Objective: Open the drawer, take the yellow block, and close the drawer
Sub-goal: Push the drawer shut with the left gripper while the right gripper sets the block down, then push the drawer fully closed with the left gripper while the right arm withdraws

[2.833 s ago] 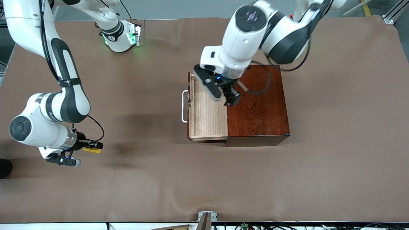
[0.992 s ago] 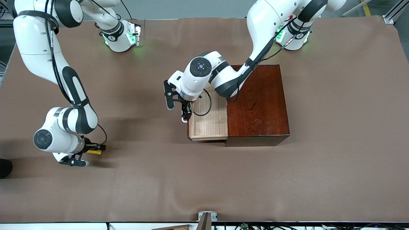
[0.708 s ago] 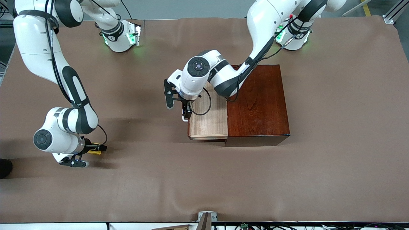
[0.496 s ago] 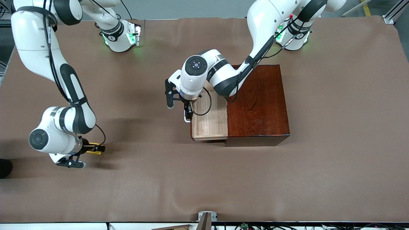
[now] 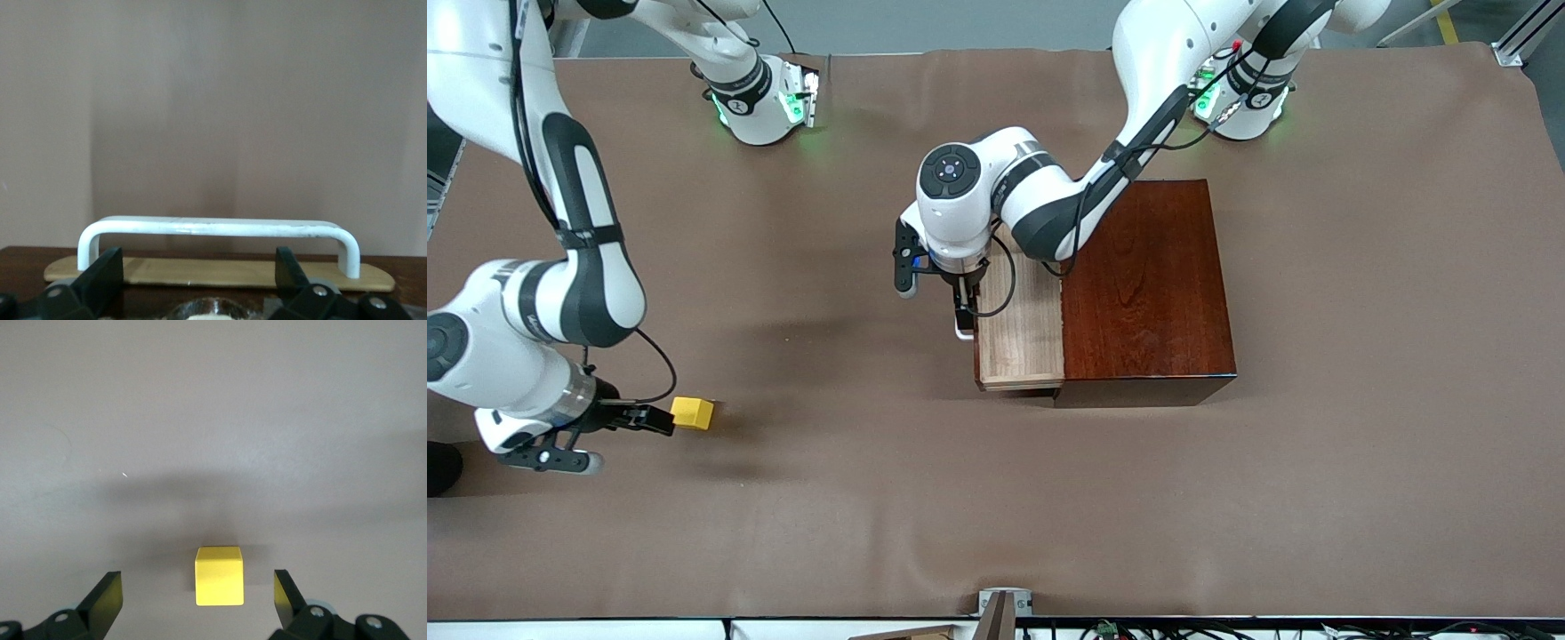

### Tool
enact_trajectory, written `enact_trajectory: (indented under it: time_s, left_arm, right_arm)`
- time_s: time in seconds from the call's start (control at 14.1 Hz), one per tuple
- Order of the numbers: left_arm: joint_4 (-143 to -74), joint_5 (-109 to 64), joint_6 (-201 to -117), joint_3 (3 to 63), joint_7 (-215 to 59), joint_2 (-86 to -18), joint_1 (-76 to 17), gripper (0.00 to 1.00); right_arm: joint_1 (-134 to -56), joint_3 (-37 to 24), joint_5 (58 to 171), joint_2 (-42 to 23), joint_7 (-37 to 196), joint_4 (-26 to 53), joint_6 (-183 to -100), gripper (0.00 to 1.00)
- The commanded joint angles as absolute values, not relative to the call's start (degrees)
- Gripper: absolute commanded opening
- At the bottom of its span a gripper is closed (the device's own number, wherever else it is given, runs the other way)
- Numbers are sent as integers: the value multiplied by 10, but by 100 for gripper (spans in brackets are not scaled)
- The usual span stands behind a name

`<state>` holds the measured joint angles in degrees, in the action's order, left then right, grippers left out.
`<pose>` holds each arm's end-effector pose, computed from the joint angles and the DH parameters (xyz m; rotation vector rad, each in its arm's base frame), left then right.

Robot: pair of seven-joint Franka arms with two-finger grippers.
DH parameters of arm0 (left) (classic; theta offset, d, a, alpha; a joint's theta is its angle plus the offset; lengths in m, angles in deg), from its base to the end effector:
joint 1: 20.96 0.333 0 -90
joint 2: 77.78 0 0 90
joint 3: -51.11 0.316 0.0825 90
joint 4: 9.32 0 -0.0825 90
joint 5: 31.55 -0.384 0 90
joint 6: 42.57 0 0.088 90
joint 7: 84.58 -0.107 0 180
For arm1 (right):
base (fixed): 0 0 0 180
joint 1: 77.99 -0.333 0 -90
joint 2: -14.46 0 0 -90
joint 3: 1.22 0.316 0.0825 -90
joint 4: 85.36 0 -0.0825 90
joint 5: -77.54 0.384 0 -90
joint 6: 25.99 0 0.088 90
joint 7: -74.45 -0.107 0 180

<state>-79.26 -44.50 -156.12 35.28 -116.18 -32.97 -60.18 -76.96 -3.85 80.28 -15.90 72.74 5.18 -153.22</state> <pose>0.4857 -0.5733 0.3179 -2.2631 2.1609 -0.0145 0.7010 -0.0387 0.3412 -3.1168 0.1762 -0.1741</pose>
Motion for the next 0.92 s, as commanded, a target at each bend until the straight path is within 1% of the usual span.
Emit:
enact_trajectory:
  time_s: [0.0,0.21,0.35,0.57,0.71,0.85]
  left_arm:
    - [-821,-475,-1481,376,-1158,-352,-591,100]
    - [-821,-488,-1439,383,-1174,-356,-590,100]
    - [-822,-494,-1429,384,-1192,-369,-588,100]
    - [-823,-511,-1385,384,-1196,-369,-580,100]
    - [-823,-519,-1364,384,-1196,-369,-580,100]
    - [-825,-541,-1354,383,-1196,-369,-580,100]
  right_arm:
    - [-763,-32,791,-106,716,64,-1517,100]
    - [-766,-32,791,-45,716,67,-1424,100]
    - [-766,-32,792,-14,716,69,-1361,100]
    - [-768,-32,792,47,717,92,-1295,100]
    - [-768,-31,793,90,722,110,-1264,100]
    - [-766,-32,792,108,719,91,-1224,100]
